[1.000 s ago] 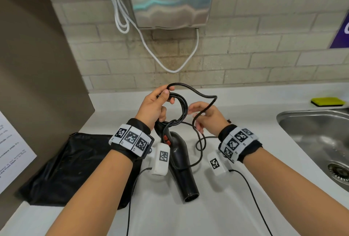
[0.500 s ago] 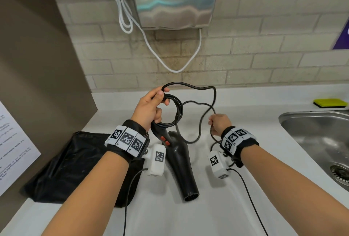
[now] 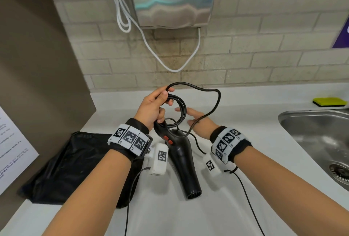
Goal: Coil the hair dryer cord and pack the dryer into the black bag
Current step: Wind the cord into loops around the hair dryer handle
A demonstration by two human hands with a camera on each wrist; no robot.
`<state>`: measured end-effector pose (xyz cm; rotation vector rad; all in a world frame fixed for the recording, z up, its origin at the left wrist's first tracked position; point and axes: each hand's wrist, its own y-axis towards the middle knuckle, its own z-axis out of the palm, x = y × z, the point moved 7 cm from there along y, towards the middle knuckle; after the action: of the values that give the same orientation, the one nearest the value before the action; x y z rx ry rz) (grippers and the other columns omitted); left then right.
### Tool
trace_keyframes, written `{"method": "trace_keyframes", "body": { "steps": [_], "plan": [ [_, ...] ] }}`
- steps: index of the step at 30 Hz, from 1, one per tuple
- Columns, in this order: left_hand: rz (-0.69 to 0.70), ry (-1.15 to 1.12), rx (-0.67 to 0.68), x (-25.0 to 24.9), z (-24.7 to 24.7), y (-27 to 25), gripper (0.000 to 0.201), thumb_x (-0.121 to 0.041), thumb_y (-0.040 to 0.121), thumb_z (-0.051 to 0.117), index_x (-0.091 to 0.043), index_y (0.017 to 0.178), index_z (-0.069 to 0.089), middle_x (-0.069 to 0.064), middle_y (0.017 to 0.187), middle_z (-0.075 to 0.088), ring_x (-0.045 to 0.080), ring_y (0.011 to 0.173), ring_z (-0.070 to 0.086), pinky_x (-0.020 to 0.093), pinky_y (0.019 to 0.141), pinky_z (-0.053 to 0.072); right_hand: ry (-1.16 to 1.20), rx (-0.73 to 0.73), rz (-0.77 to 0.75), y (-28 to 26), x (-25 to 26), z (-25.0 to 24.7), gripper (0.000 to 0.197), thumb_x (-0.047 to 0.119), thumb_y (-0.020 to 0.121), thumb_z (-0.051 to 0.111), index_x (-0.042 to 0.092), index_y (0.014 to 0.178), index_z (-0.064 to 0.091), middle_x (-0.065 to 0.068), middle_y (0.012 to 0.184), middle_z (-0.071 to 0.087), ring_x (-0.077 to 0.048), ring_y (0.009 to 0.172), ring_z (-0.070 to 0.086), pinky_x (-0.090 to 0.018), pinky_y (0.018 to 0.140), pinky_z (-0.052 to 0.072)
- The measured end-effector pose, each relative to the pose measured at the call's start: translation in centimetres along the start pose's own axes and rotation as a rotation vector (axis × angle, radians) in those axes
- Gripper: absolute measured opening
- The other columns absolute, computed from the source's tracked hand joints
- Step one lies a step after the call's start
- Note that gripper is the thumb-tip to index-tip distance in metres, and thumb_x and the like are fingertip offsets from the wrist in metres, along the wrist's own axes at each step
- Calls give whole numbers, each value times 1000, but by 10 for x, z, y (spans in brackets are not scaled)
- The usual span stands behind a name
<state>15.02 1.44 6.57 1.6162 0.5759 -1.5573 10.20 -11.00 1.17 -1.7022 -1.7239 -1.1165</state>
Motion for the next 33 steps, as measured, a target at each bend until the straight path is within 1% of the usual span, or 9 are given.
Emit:
{"method": "trace_keyframes", "body": {
  "steps": [3, 8, 10, 13, 14, 16, 18, 27, 33],
  "plan": [
    [3, 7, 13, -2, 4, 1, 24, -21, 100, 37, -23, 97, 60, 0, 68, 47, 3, 29, 23, 13, 32, 21, 242, 181, 39, -1, 11, 18, 52, -19, 86, 29, 6, 130, 43, 24, 49, 57, 5, 42, 46, -8, 48, 36],
    [-4, 45, 23, -4, 8, 2, 24, -20, 100, 36, -21, 95, 59, 2, 68, 47, 4, 27, 23, 12, 32, 20, 384, 235, 18, 4, 8, 28, 37, -4, 73, 53, 6, 109, 54, -15, 129, 51, -16, 112, 54, -33, 97, 42],
    [-10, 43, 26, -5, 10, 3, 24, -19, 100, 36, -20, 94, 59, 1, 67, 48, 4, 27, 23, 12, 32, 20, 356, 247, 28, 6, 5, 32, 63, -3, 64, 65, 9, 124, 49, -15, 136, 46, -33, 122, 47, -46, 96, 40],
    [-21, 53, 31, -5, 14, 5, 24, -19, 100, 36, -19, 93, 59, 0, 65, 49, 4, 27, 23, 13, 32, 20, 398, 239, 77, 14, -11, 37, 52, 1, 66, 62, 26, 112, 62, -8, 115, 60, -62, 104, 43, -58, 82, 40],
    [-27, 64, 34, -5, 15, 5, 24, -18, 100, 35, -18, 93, 59, 0, 65, 49, 5, 27, 23, 13, 32, 20, 408, 193, 89, 16, -17, 35, 40, 4, 69, 66, 22, 104, 65, -8, 102, 65, -57, 97, 50, -56, 83, 43],
    [-37, 93, 39, -4, 16, 6, 25, -18, 101, 35, -18, 92, 59, 1, 65, 49, 5, 27, 23, 13, 32, 21, 401, 118, 104, 11, -10, 27, 19, -2, 77, 63, 3, 95, 65, 3, 77, 67, -12, 79, 66, -29, 81, 51],
    [-49, 102, 38, -5, 15, 6, 26, -18, 101, 35, -17, 91, 59, 0, 63, 51, 6, 28, 22, 12, 33, 21, 332, -95, 61, 9, -8, 5, 17, -7, 83, 53, -5, 97, 63, 13, 60, 59, 10, 54, 57, -7, 62, 43],
    [-51, 39, -16, -8, -3, 7, 28, -18, 100, 35, -15, 90, 60, -6, 57, 53, 6, 30, 21, 14, 36, 17, 366, -562, 532, -12, -91, -54, 14, 10, 90, 50, 10, 80, 60, -3, 59, 46, -17, 47, 40, -21, 40, 36],
    [-50, 40, -36, -7, -8, 7, 28, -18, 100, 35, -15, 92, 61, -6, 57, 57, 6, 29, 22, 13, 34, 19, 43, -187, 873, -34, -128, -48, 19, 10, 90, 53, 3, 73, 56, -12, 73, 55, -25, 60, 50, -31, 62, 41]
  ]
}}
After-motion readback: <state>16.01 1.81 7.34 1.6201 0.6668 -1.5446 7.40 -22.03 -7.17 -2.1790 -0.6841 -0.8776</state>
